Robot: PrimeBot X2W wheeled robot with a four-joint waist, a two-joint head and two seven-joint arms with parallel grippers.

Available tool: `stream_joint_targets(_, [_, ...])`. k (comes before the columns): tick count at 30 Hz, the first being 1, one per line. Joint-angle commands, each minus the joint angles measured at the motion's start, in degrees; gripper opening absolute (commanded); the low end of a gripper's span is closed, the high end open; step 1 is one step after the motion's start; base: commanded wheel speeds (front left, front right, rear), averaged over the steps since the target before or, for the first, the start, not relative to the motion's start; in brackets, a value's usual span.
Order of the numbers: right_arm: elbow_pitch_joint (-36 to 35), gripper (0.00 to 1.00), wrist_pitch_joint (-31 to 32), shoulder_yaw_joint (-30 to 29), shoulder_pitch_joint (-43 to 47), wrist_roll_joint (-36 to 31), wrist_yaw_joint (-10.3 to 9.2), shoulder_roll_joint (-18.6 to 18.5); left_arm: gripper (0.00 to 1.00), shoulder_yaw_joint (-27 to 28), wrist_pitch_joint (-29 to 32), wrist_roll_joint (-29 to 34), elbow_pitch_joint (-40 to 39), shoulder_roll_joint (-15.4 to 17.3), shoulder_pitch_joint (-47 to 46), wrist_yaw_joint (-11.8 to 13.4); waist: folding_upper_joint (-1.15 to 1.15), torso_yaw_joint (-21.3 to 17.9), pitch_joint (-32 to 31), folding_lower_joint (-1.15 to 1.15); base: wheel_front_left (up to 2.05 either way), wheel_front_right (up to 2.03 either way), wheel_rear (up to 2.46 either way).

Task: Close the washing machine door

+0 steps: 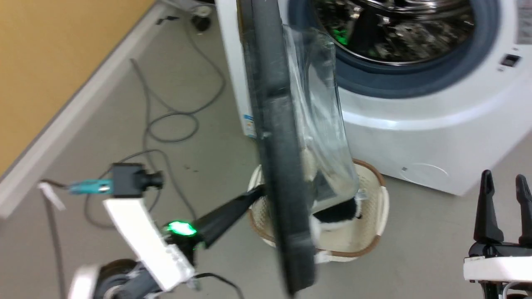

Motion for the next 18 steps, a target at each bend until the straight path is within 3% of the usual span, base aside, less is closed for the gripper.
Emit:
stream_joint_targets(1, [-0.12,1.0,-0.26,-0.12,-0.55,0.25,0.05,0.06,0.0,-2.71,-1.78,0.85,0.4,-0.84,-1.92,-0.27,0.0,-3.11,0.32,0.0,0.0,0.0,0.0])
stream_joint_targets(12, [0.07,1.0,-0.26,0.49,-2.17,0.69,0.05,0.06,0.0,-17.78,-18.91,5.7,11.13,-1.19,-10.38,-0.27,0.0,-13.62,1.97,0.0,0.0,0.0,0.0])
stream_joint_targets(18, [0.12,1.0,-0.26,0.22,-2.94,0.66,0.05,0.06,0.0,-22.79,-27.86,6.41,19.04,-1.48,-15.41,-0.27,0.0,-17.27,3.29,0.0,0.0,0.0,0.0])
